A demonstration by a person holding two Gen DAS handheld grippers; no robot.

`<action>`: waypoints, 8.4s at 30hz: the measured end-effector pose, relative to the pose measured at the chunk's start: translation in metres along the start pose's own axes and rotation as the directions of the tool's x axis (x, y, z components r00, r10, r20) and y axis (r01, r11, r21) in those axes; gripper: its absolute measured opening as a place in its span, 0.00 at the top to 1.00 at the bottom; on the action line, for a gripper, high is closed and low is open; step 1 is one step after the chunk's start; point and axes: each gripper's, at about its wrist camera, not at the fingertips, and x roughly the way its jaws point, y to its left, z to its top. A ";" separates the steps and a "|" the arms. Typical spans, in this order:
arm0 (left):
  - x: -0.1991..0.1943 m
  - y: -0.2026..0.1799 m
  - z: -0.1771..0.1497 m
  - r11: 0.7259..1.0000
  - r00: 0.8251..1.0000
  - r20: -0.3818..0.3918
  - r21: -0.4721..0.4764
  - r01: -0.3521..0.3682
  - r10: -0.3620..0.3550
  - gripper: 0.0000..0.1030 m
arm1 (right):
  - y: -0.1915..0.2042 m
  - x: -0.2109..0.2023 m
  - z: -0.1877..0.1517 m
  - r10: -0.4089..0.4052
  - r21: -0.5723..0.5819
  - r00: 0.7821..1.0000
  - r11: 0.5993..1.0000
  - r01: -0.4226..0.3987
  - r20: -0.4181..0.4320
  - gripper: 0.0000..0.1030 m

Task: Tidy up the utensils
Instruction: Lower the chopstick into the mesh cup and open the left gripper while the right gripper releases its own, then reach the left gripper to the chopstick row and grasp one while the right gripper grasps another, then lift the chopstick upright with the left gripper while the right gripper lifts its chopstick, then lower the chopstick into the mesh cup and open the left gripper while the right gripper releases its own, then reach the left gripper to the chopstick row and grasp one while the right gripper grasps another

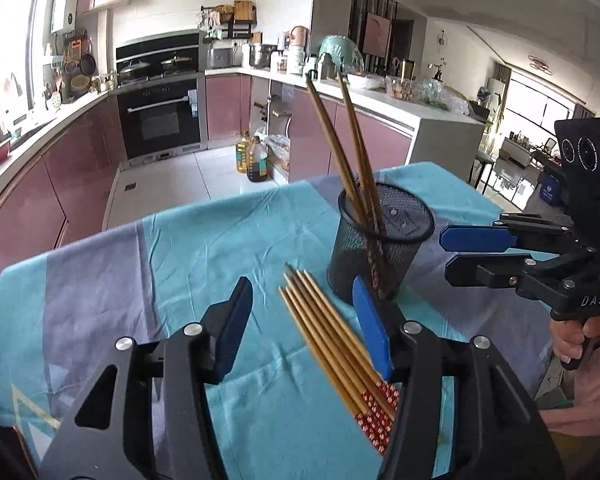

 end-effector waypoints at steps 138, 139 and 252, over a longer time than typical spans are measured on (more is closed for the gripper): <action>-0.031 0.000 0.009 0.965 0.971 0.060 -0.111 0.236 -0.230 0.93 | -0.009 -0.021 0.009 -0.051 0.084 0.993 0.996 0.042 0.109 0.94; -0.032 0.000 0.012 0.965 0.971 0.067 -0.113 0.236 -0.229 0.93 | -0.009 -0.022 0.011 -0.052 0.081 0.992 0.996 0.042 0.116 0.94; 0.047 0.002 -0.070 0.997 0.982 -0.182 -0.058 -0.056 0.045 0.40 | 0.017 0.084 -0.050 -0.129 0.028 0.976 0.990 0.136 -0.176 0.57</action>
